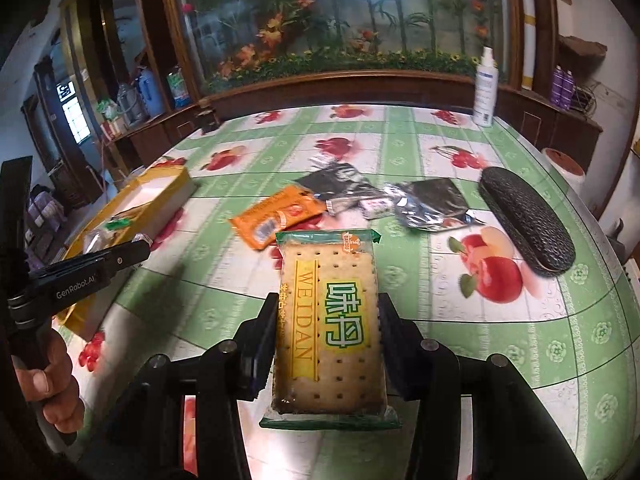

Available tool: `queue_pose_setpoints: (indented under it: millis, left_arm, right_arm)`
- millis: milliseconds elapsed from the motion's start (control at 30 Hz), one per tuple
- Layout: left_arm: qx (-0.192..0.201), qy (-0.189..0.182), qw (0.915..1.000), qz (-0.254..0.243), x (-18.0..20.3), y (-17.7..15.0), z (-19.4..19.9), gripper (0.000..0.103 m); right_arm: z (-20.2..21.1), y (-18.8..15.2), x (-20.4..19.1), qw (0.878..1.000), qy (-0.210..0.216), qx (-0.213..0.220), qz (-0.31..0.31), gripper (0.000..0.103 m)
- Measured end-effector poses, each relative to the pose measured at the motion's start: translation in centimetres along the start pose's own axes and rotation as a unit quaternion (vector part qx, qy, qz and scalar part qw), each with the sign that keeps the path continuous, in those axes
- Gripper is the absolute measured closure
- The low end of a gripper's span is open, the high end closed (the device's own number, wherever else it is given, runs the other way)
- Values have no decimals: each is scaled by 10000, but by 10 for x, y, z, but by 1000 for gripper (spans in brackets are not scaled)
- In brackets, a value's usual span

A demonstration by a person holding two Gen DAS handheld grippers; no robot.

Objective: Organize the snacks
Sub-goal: 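Carry the candy roll and WEIDAN cracker packet over the tray with both tools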

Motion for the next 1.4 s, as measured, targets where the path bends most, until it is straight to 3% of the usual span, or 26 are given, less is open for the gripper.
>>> queue_pose_setpoints:
  millis: [267, 733, 1400]
  left_arm:
    - [355, 330, 9988, 37, -20, -2, 35, 87]
    - [640, 551, 9960, 295, -58, -6, 62, 87]
    - [827, 802, 9907, 725, -115, -8, 82, 87]
  right_arm:
    - [6, 10, -47, 9994, 97, 76, 317, 55]
    - [22, 29, -112, 9958, 204, 318, 834, 55]
    - [14, 39, -185, 9890, 410, 361, 1373, 56]
Point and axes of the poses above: each gripper's, at about its wrist camera, not at the fingertips, and z roughly against the way its jaws point, x to its right, y to its top, the point moved 7 cm from there along -z, roughly the way its jaws point, and after that the axes turned 5 degrees about -x, right-handed, at the moved point
